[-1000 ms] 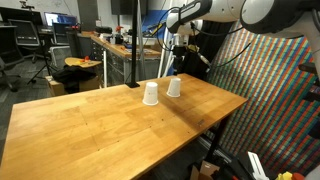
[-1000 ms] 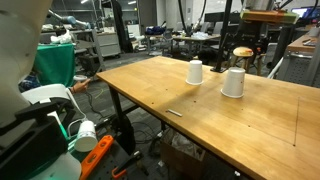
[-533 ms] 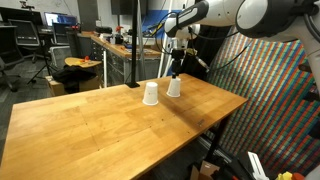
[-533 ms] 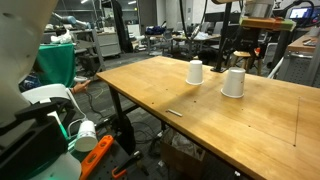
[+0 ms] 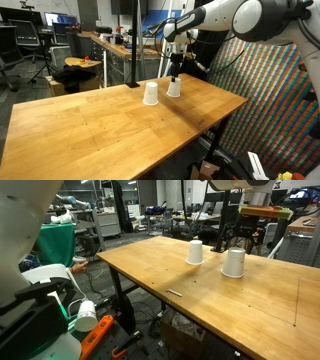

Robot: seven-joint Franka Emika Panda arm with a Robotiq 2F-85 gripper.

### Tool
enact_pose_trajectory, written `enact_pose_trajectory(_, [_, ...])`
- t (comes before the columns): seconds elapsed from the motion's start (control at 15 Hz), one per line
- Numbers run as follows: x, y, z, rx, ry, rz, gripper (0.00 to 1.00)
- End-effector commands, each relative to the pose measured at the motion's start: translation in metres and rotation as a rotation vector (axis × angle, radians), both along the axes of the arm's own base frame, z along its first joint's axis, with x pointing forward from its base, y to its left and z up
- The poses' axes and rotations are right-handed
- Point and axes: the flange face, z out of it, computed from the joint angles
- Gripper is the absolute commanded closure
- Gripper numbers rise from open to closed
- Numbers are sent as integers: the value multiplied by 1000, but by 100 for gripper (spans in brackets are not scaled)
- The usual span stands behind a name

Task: Stack the cups

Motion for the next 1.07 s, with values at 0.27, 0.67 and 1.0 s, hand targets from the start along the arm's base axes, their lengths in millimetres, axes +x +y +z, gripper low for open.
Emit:
enact_pose_trajectory(0.27, [5, 3, 4, 3, -19, 0, 59])
enact_pose_trajectory(0.67, [-3, 19, 33, -18, -37, 20, 59])
enact_pose_trajectory(1.0, [-20, 55, 92, -52, -89, 68, 59])
